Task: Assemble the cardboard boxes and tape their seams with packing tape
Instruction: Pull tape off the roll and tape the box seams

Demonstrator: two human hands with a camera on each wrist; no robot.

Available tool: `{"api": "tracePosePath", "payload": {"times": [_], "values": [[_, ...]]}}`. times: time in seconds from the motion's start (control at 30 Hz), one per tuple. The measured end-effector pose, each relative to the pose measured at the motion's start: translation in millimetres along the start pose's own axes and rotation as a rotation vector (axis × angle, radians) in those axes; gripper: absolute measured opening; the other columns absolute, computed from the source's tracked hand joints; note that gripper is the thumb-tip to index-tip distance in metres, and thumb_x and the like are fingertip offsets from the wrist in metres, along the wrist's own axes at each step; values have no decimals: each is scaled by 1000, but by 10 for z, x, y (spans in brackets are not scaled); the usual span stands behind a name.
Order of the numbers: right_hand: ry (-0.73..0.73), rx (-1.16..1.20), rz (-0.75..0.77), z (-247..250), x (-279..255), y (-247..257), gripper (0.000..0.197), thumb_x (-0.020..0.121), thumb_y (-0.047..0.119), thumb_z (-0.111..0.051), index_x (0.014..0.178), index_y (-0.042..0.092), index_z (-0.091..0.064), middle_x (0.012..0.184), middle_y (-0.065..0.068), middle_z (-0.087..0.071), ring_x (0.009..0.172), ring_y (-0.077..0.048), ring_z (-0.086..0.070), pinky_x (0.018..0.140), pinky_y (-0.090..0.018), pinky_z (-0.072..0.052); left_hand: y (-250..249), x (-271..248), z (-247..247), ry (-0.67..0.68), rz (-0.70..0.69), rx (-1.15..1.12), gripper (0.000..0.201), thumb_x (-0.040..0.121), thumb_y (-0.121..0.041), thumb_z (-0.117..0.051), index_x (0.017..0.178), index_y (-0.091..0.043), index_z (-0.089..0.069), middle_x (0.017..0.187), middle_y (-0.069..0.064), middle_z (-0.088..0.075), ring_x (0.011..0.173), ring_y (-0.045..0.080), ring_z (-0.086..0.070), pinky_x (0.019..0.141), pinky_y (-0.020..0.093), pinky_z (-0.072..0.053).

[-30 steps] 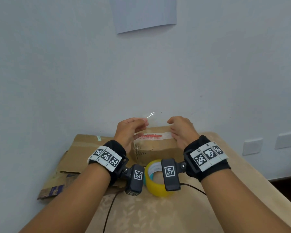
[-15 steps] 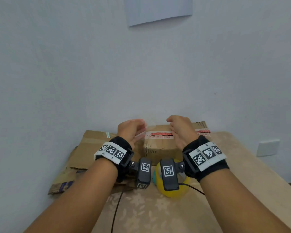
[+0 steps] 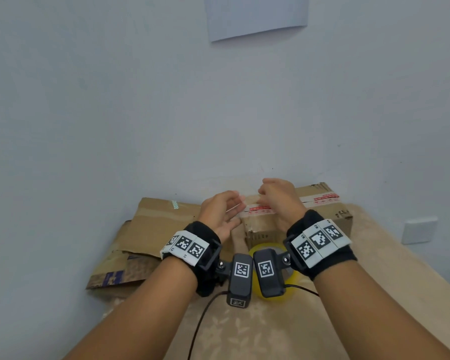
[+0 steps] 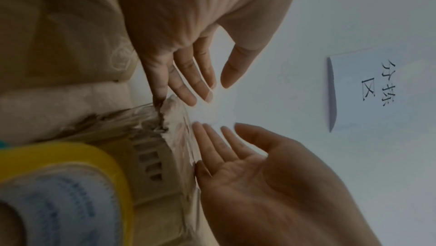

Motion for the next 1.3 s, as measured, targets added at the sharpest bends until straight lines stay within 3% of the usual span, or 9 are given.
{"api": "tracePosePath", "payload": {"times": [0.13, 0.33, 0.47, 0.7, 0.83, 1.0, 1.07, 1.17, 1.3], "values": [[19, -35, 5, -31, -38, -75, 44, 94, 1, -53, 138, 4, -57, 124, -15, -65, 113, -28, -66, 101, -45, -56, 1, -46, 41, -2, -16, 2, 12, 96, -10, -66, 108, -10, -68, 107, 11, -75, 99, 23, -71, 90, 50, -57], [38, -2, 10, -22, -11, -79, 6, 98, 9, -63, 99, 8, -69, 106, -18, -72, 102, -27, -70, 96, -42, -57, -126, -6, 163, -44, -68, 100, 6, 95, -17, -69, 101, -16, -70, 97, 1, -80, 98, 16, -72, 97, 41, -51], [98, 6, 10, -39, -12, -107, 21, 96, 15, -72, 113, 4, -66, 108, -18, -74, 93, -18, -72, 73, -28, -57, -99, -8, 125, -5, -52, 118, 9, 94, -16, -70, 102, -15, -72, 99, 2, -80, 97, 13, -74, 97, 38, -50], [72, -21, 49, -19, 16, -133, 44, 87, -8, -70, 124, 14, -63, 108, -21, -72, 92, -30, -72, 91, -46, -60, -39, -16, 135, 15, -31, 118, 16, 91, -21, -76, 106, -14, -76, 98, 2, -80, 99, 16, -74, 99, 40, -55], [92, -40, 58, -11, 32, -123, 44, 87, -10, -68, 122, 17, -63, 105, -20, -71, 82, -26, -69, 80, -41, -61, -41, -4, 153, -19, -30, 107, 24, 85, -24, -83, 103, -12, -75, 97, 3, -76, 99, 19, -71, 92, 40, -60], [110, -89, 62, -29, 65, -152, 48, 85, -8, -70, 123, 21, -63, 116, -20, -69, 102, -31, -70, 94, -47, -59, 8, 6, 86, -28, -19, 131, 19, 85, -20, -83, 96, -9, -73, 87, 6, -77, 86, 18, -74, 86, 34, -62], [119, -96, 63, -23, 87, -160, 49, 86, -8, -67, 126, 20, -63, 116, -19, -68, 100, -31, -70, 88, -43, -60, 25, 10, 56, -31, -13, 134, 17, 85, -18, -83, 95, -10, -71, 82, 6, -77, 82, 18, -74, 89, 35, -61], [128, -111, 66, -6, 108, -154, 50, 86, -10, -65, 129, 17, -62, 110, -20, -69, 89, -28, -69, 76, -37, -58, 7, 37, 64, -49, -16, 133, 19, 84, -15, -83, 98, -9, -71, 85, 8, -75, 80, 18, -73, 87, 36, -61], [144, -145, 55, 13, 121, -151, 52, 85, -9, -67, 130, 16, -61, 106, -21, -70, 89, -29, -70, 84, -42, -60, -42, 95, 123, -81, -62, 122, 30, 86, -6, -79, 114, -3, -68, 87, 6, -75, 74, 14, -73, 71, 29, -62]]}}
Point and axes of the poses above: each hand's wrist, its own x-axis towards the middle knuckle, its own z-axis out of the back of the hand, y = z × x, the point moved 3 cm from there along x, towards the middle knuckle
